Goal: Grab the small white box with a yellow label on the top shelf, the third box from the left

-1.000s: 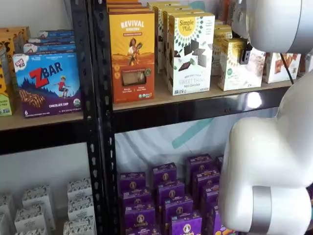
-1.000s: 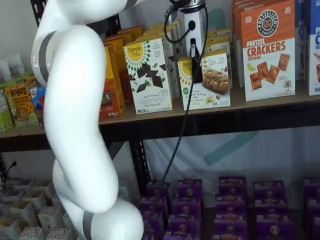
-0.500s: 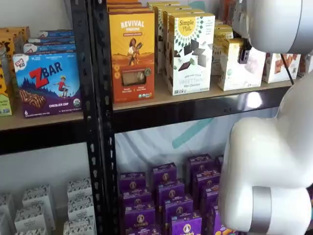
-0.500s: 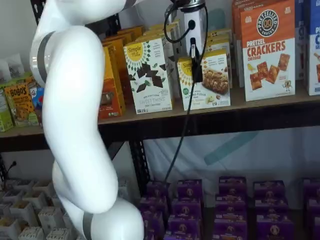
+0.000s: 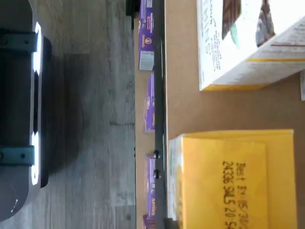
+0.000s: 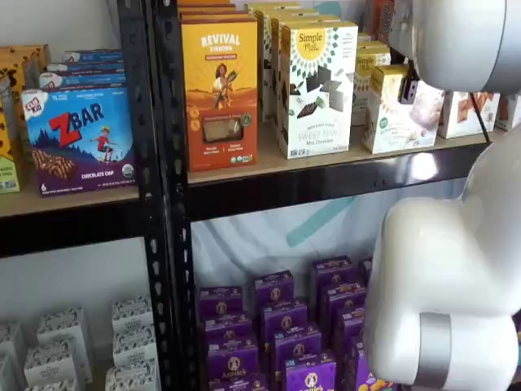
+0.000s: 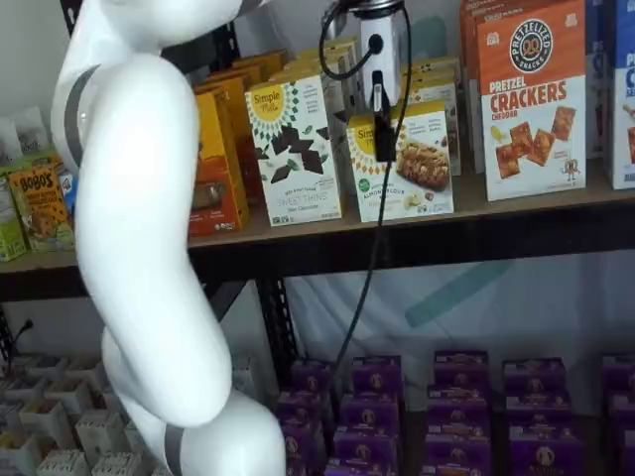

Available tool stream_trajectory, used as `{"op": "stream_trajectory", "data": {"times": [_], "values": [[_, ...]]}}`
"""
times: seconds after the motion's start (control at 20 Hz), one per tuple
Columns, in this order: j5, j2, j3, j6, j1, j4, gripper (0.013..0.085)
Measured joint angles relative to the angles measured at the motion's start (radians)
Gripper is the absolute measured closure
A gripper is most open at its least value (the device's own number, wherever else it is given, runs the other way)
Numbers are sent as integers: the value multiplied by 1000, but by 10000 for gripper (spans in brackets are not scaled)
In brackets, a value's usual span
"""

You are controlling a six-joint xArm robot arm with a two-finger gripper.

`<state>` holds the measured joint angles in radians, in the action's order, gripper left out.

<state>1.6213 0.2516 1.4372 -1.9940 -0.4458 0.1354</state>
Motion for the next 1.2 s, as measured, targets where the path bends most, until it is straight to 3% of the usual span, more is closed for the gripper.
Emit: {"op": "stream_trajectory", "data": {"times": [0.1,0.2,0.7,0.95,1.2], "values": [[-3,10,-9,-4,-4,3,570],[-6,16,-15,-8,-8,6,650],[121,50,11,-14,-31,29,650],[159,132,-44,-30,-55,41,650],[157,260,-156,-46,-75,47,650]]}}
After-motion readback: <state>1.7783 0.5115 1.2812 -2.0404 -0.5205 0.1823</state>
